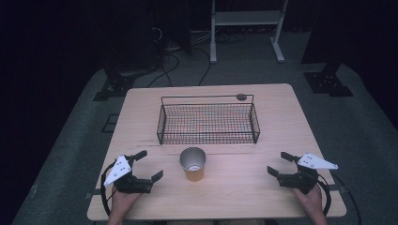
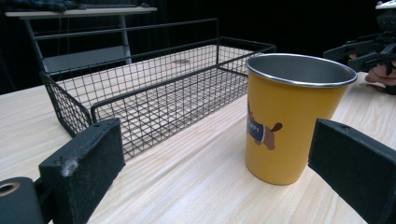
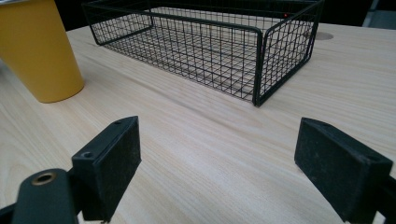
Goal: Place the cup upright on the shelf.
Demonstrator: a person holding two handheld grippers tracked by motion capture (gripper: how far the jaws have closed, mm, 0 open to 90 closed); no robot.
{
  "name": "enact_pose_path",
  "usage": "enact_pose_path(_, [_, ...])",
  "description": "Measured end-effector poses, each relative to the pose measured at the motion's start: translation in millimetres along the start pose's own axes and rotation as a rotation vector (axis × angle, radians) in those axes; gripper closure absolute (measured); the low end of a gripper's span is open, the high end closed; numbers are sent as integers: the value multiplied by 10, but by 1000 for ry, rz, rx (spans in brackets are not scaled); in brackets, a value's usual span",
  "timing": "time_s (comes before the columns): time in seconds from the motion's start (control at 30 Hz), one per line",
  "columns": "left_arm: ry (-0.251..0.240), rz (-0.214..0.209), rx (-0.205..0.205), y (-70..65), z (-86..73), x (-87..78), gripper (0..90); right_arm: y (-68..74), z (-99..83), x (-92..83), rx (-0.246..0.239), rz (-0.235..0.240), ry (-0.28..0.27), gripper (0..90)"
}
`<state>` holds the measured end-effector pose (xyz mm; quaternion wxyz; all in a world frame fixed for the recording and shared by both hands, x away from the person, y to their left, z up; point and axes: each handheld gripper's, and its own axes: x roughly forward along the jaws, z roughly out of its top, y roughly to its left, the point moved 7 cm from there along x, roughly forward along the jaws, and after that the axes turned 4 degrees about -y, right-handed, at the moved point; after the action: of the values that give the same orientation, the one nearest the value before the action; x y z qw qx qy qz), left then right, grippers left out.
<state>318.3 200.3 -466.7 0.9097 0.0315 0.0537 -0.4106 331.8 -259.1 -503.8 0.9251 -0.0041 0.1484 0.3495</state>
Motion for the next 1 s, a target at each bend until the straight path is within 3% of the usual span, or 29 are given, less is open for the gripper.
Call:
enact_pose_path(0.83, [-7, -57, 9, -146, 40, 94, 24, -4, -7, 7, 0, -13, 8, 135])
enact_pose_path(1.0, [-2, -86, 6, -217, 56, 162, 24, -8, -6, 6, 2, -13, 7, 135])
